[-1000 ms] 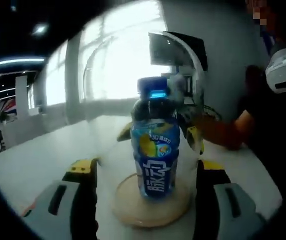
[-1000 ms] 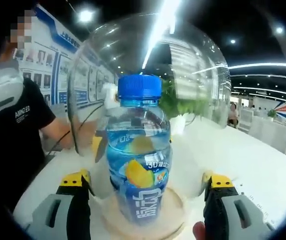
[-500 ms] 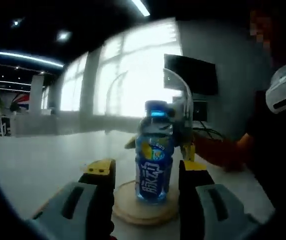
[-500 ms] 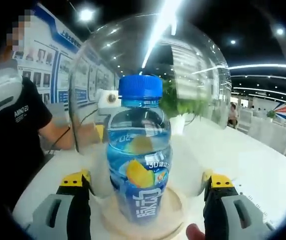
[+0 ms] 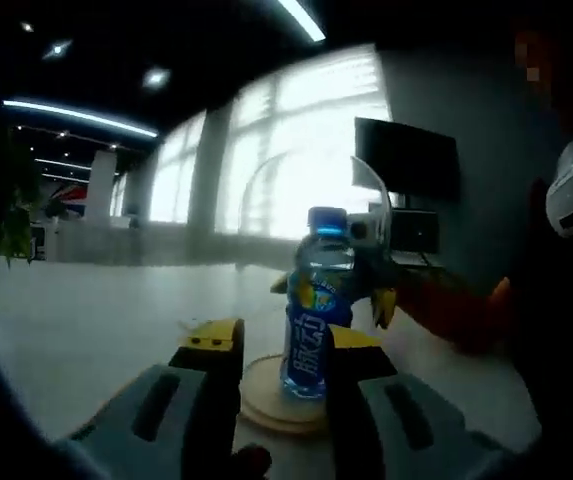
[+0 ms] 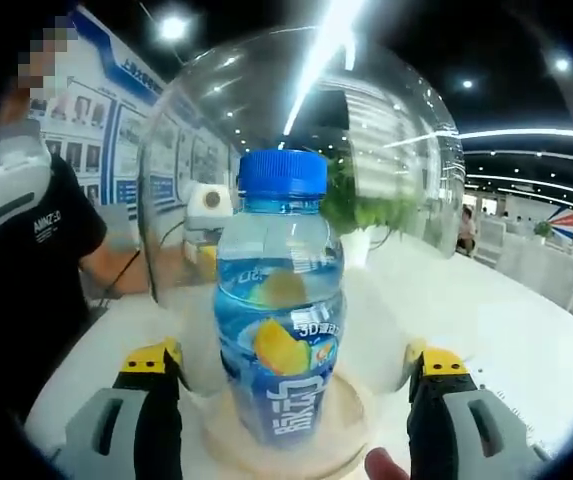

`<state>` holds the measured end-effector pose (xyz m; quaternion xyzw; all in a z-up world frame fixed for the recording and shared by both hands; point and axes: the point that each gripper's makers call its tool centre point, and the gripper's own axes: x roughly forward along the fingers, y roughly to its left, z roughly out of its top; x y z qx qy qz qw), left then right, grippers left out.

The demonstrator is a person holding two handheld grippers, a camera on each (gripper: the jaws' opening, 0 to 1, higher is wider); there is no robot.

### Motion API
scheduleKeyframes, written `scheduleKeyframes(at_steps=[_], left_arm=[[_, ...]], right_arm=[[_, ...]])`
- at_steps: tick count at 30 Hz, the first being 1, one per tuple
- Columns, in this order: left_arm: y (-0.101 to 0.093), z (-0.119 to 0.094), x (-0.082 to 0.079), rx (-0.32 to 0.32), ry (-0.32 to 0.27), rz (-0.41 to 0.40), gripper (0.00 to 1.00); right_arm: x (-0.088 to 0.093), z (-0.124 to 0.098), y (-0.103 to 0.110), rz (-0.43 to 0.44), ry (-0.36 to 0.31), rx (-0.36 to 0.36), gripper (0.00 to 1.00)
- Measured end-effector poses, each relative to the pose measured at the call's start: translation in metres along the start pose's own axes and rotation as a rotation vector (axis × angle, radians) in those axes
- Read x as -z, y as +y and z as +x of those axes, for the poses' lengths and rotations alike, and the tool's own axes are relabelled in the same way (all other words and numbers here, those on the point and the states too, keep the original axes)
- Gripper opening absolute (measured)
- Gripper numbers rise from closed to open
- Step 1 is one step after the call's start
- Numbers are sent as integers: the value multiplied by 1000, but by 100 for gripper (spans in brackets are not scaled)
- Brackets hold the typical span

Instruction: Open the cover put in the Mizone put the cover back on

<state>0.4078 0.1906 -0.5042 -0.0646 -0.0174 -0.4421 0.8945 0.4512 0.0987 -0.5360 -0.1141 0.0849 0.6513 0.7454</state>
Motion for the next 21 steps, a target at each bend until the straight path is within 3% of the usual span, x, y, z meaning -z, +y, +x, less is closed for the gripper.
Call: scheduleKeyframes(at_steps=[2, 5, 8, 13, 17, 21], left_arm=[[-4, -3, 3, -12, 13, 14, 25], [-9, -6, 6, -60, 47, 98, 24], [-19, -11, 4, -70, 20, 118, 24], [-14, -30, 0, -122, -55, 69, 23], [-16, -39, 7, -87, -90, -58, 23], [-11, -46, 6, -97, -110, -36, 22]], right_arm=[[0, 0, 0, -1, 1, 1, 87], [0, 0, 1, -2, 1, 2, 87], [0, 0, 1, -3, 0, 2, 87], [0, 0, 2, -5, -3, 5, 87], [0, 0, 2, -6, -5, 5, 87], [0, 0, 2, -8, -3, 8, 87]])
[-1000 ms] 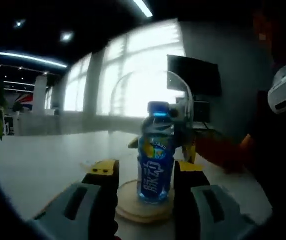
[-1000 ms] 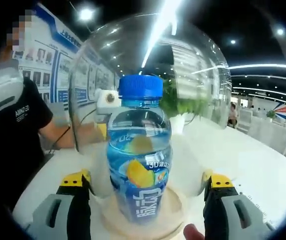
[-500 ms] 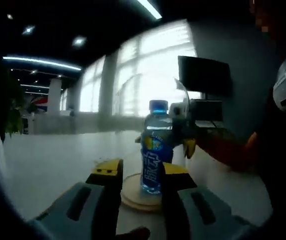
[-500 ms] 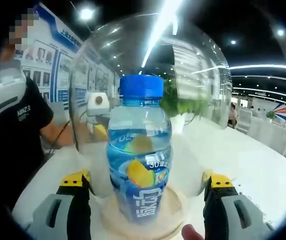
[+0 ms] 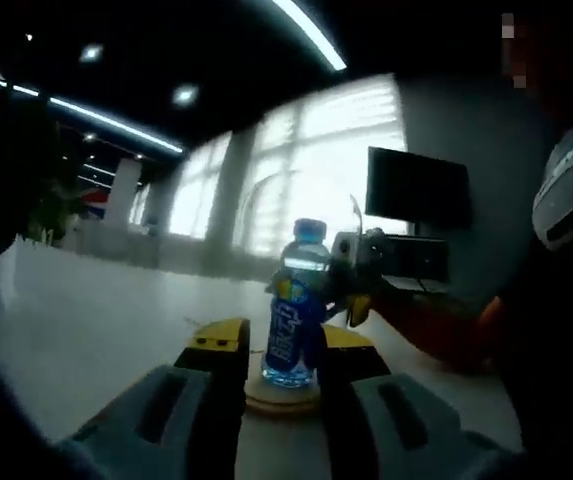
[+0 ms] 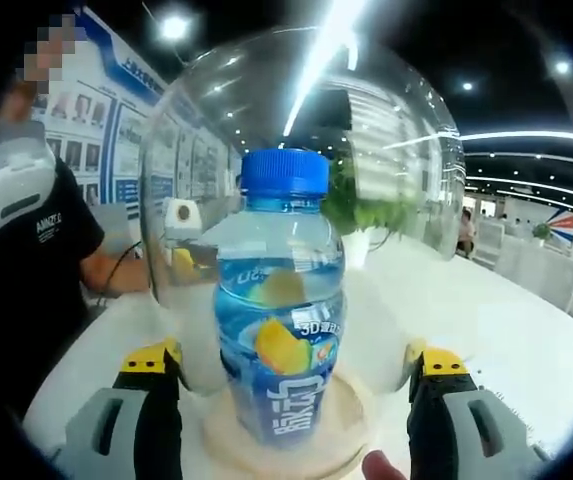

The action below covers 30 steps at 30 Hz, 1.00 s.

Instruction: Open the cover put in the Mizone put the cover back on

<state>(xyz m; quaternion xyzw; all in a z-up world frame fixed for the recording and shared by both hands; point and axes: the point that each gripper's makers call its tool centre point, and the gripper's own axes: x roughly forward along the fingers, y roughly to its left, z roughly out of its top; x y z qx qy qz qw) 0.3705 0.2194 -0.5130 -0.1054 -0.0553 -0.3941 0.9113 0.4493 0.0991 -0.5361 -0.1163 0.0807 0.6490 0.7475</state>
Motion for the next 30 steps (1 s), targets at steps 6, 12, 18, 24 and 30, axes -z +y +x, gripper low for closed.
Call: scheduleKeyframes(at_steps=[6, 12, 18, 24, 30], left_arm=[[11, 0, 7, -55, 27, 62, 21], [2, 5, 14, -50, 59, 102, 21], [0, 7, 22, -48, 85, 92, 21], [15, 8, 27, -104, 102, 77, 25], [11, 6, 10, -77, 19, -26, 33]], right_arm=[[0, -1, 0, -5, 14, 8, 87], [1, -1, -1, -7, 18, 12, 87], [1, -2, -1, -7, 0, 16, 86], [2, -3, -2, -25, 12, 32, 86], [3, -4, 0, -47, 17, 72, 85]])
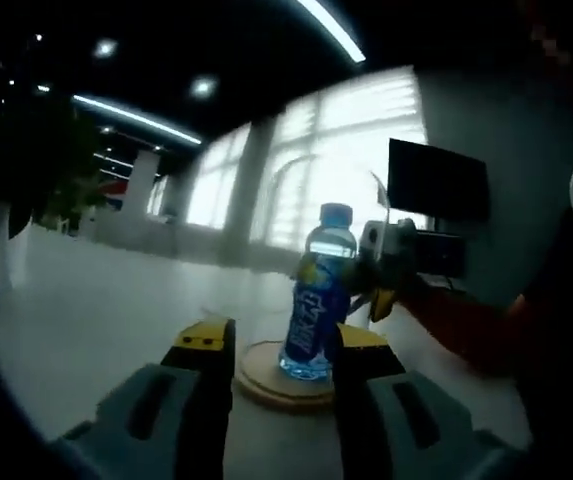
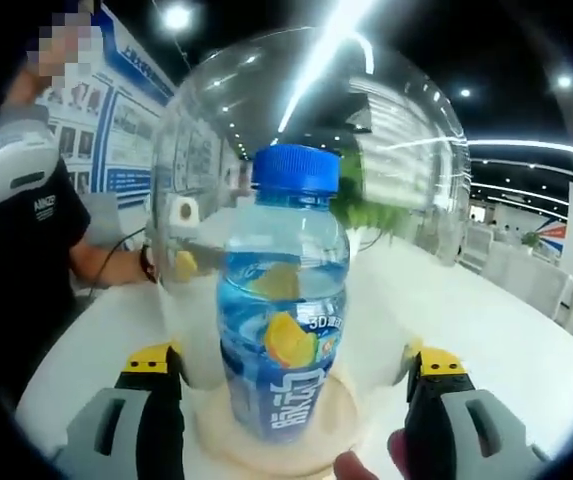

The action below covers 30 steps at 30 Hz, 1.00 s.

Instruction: Open the cover put in the Mizone put the cover back on

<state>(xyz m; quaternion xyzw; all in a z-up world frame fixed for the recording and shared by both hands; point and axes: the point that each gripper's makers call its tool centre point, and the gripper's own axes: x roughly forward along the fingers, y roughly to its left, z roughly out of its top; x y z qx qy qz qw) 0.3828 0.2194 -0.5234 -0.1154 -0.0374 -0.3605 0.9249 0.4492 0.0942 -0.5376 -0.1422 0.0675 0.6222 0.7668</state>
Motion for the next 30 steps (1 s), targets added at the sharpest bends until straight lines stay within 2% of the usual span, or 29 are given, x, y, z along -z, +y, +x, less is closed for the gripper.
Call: scheduleKeyframes(at_steps=[1, 3, 5, 6, 11, 13, 14, 18, 25, 30], left_arm=[[2, 0, -2, -14, -11, 21, 33], [4, -1, 1, -33, 4, 50, 30], [3, -1, 2, -34, 9, 72, 21], [0, -1, 1, -29, 9, 86, 20], [-8, -1, -4, 0, -12, 112, 21], [-5, 0, 0, -18, 5, 134, 21], [2, 0, 1, -53, 15, 138, 23], [11, -1, 3, -77, 26, 110, 23], [2, -3, -5, -50, 1, 129, 23], [-1, -3, -4, -43, 9, 136, 23]], right_arm=[[1, -1, 0, -3, -2, 7, 84], [2, -3, 1, -11, -16, 18, 83], [3, -5, 1, -5, -34, 31, 82], [3, -6, 3, 4, -38, 41, 81], [11, -18, 8, -16, -6, 96, 72], [12, -22, 10, -16, -5, 120, 69], [12, -23, 10, -9, -9, 136, 68], [13, -26, 12, 16, -16, 187, 65], [7, -38, 15, 21, -9, 260, 57], [-1, -53, 19, 36, -44, 330, 43]])
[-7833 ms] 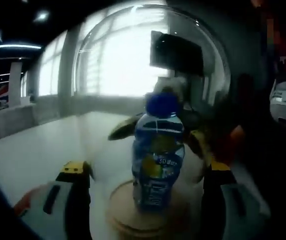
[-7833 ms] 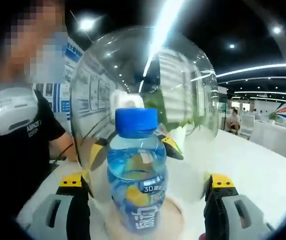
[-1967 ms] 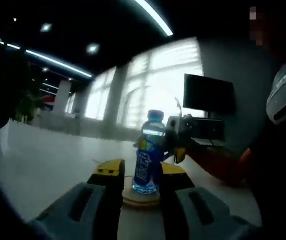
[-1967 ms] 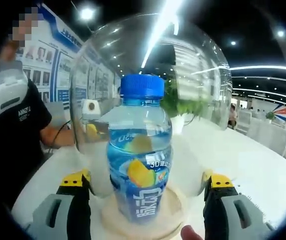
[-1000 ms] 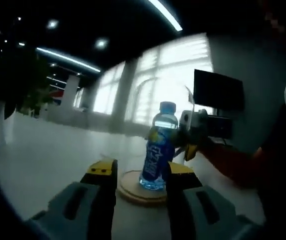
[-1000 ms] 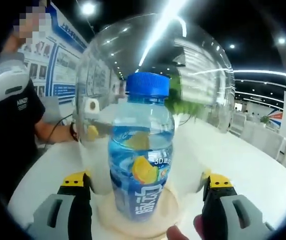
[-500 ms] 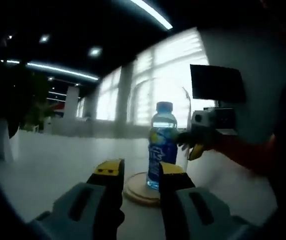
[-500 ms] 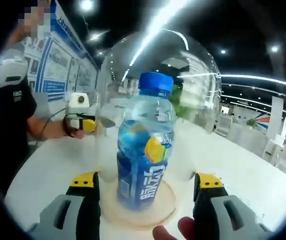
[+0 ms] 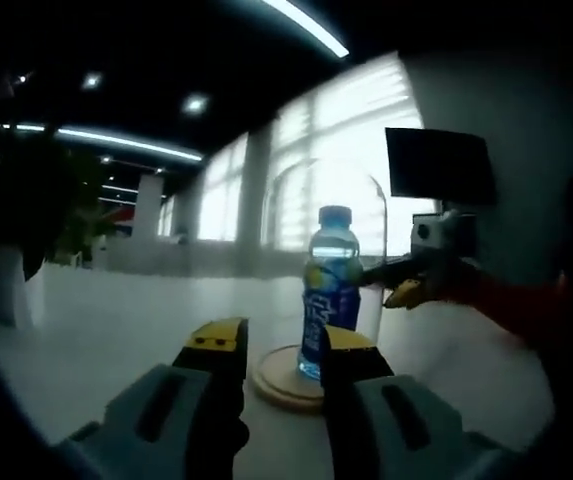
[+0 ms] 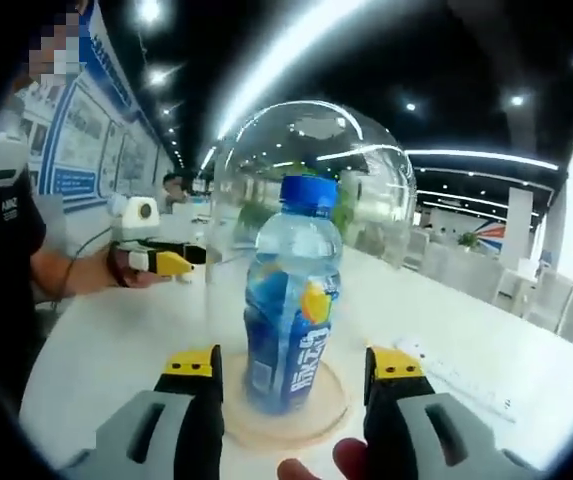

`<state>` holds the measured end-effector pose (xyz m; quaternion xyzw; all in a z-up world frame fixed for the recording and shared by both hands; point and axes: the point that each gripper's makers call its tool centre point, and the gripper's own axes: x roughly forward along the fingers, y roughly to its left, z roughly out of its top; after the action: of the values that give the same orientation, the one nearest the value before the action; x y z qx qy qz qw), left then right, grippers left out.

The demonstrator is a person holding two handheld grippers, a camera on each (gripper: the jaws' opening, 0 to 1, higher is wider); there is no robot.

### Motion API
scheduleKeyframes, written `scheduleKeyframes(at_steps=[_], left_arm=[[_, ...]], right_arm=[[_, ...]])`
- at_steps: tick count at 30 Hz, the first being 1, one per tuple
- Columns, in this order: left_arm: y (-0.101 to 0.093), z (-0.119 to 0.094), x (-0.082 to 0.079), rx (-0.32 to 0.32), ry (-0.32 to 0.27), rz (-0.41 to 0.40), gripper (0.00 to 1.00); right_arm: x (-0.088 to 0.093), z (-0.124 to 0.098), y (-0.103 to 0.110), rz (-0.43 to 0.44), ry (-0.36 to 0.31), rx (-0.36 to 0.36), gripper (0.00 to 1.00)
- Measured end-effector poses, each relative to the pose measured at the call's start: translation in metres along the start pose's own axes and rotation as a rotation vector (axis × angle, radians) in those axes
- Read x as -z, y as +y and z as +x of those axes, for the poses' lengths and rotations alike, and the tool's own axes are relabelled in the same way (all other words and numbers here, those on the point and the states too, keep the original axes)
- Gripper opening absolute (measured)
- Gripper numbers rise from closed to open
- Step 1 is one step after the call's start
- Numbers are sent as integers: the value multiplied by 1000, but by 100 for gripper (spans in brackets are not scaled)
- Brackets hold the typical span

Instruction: Open the cover put in the Mizone put the cover back on

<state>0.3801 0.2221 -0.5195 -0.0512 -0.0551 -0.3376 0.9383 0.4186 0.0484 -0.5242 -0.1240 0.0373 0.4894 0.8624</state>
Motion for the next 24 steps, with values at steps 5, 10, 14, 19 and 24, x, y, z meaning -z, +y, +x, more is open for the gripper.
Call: scheduleKeyframes(at_steps=[5, 10, 14, 19, 24], left_arm=[[4, -1, -1, -14, 0, -13, 23], [9, -5, -7, -46, -2, -53, 22], [5, -12, -10, -56, 3, -31, 22], [-5, -21, -10, -45, 10, -8, 24], [-16, -29, -7, -12, 22, -5, 31]], right_arm=[[-10, -15, 2, 71, -54, 76, 35], [-16, -30, 4, 98, -85, 114, 34], [-18, -42, 5, 98, -101, 176, 31], [-7, -59, 13, 63, -62, 234, 31], [3, -71, 26, 57, -47, 262, 31]])
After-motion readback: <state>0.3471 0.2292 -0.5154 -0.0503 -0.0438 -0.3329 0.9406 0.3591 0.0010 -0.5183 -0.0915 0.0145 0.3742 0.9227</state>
